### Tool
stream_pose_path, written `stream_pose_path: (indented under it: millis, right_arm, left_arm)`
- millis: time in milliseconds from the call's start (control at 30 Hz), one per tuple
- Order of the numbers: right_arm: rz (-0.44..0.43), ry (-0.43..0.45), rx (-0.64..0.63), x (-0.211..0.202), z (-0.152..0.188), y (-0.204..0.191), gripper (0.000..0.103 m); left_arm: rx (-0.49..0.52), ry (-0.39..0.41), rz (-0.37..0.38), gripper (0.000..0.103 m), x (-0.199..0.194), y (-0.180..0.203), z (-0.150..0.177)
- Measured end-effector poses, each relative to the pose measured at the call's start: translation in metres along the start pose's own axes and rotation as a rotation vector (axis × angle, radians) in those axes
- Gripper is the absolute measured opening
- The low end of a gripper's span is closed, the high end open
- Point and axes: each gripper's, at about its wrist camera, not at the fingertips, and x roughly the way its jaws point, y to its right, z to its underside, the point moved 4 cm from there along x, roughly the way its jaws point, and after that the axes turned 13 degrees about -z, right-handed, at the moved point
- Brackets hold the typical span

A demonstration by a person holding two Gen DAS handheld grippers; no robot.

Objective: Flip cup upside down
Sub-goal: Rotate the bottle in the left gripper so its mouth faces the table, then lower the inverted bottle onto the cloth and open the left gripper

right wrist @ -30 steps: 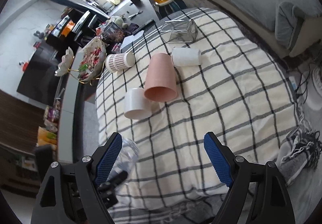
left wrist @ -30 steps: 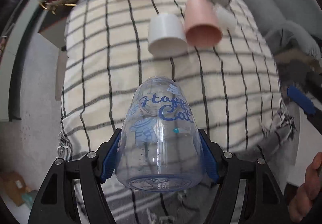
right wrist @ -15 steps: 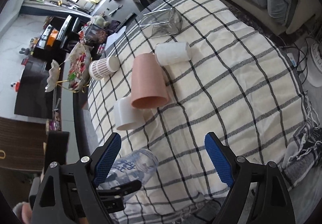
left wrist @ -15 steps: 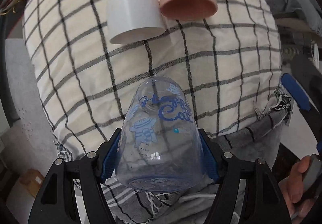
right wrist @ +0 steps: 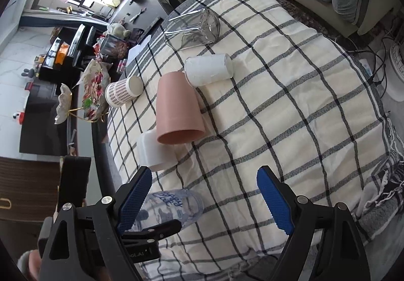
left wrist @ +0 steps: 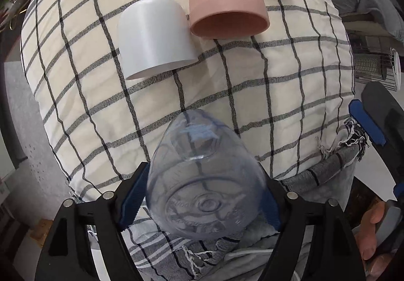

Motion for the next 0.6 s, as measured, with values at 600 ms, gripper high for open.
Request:
stream_pose_path:
  millis: [600]
  right_arm:
    - [0.049, 0.151, -0.322, -0.046, 0.036, -0.042, 0.087]
  left_arm:
    - [-0.215, 0.366, 0.063, 0.088, -0.030, -0.017, 0.076]
